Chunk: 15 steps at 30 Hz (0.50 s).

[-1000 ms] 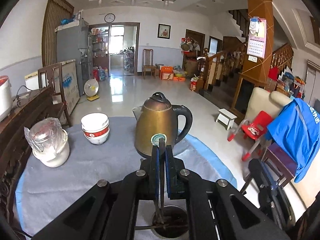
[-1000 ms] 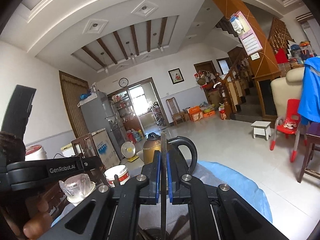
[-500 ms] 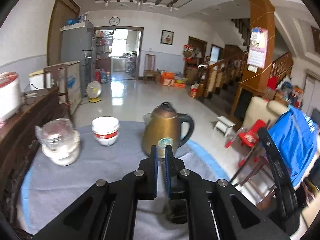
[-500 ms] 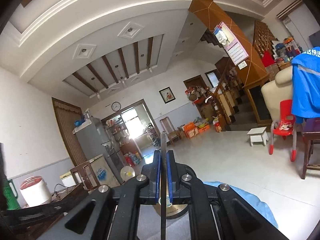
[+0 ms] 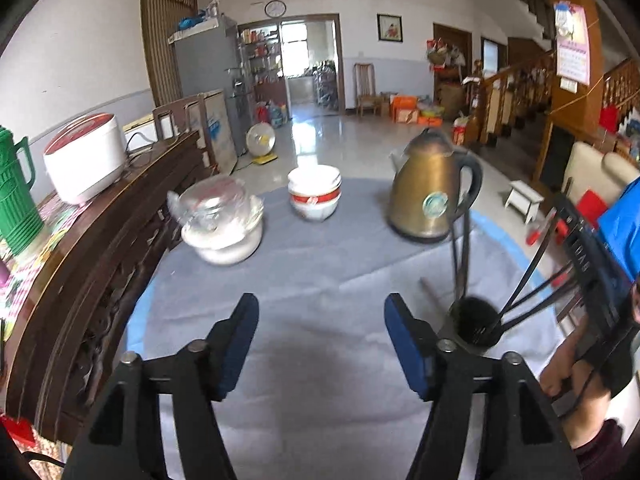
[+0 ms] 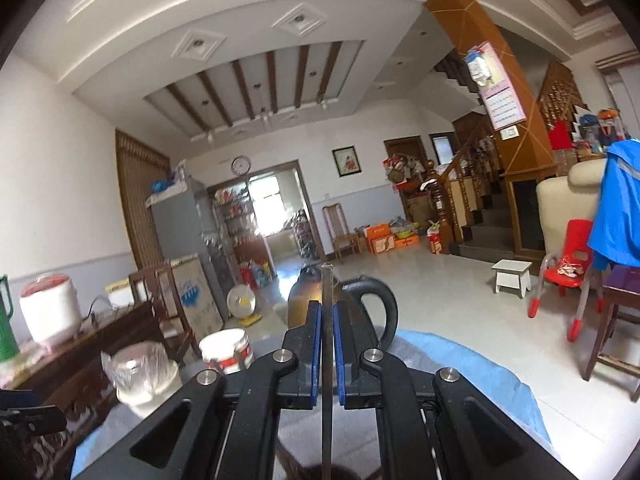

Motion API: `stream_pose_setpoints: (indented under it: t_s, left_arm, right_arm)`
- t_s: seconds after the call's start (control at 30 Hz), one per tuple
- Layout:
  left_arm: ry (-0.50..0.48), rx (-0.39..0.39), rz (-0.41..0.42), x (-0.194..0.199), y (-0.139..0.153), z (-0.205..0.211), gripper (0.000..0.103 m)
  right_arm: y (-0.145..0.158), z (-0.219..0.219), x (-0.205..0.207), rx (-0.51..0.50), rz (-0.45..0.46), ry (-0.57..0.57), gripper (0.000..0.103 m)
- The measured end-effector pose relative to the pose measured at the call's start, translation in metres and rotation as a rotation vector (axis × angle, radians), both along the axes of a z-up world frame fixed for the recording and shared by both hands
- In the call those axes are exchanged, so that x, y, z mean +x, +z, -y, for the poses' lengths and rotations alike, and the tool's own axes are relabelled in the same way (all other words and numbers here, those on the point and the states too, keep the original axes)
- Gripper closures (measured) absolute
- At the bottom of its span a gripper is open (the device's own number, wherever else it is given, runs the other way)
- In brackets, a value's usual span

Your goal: Organize utensils

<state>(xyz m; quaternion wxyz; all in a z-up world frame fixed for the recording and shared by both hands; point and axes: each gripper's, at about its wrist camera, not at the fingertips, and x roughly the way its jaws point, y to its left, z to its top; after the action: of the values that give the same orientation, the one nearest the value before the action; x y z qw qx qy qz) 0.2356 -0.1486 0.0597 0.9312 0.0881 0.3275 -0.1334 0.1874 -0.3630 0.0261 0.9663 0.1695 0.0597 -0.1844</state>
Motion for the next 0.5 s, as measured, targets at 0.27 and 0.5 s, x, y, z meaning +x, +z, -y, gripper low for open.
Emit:
stream_pose_setpoints:
  t_s: [0.27,0.5]
  left_arm:
    - [-0.017,0.036,-0.041,-0.016,-0.015,-0.007,0.027]
    - [-0.047,0.068,-0.035,-0.04,-0.016,-0.008,0.023]
  right_arm:
    - [-0.004,0.001,-0.018,0.029,-0.081,0.092,0.095]
    - [0.01,-0.004,-0.064,0.094,-0.012,0.201,0.023]
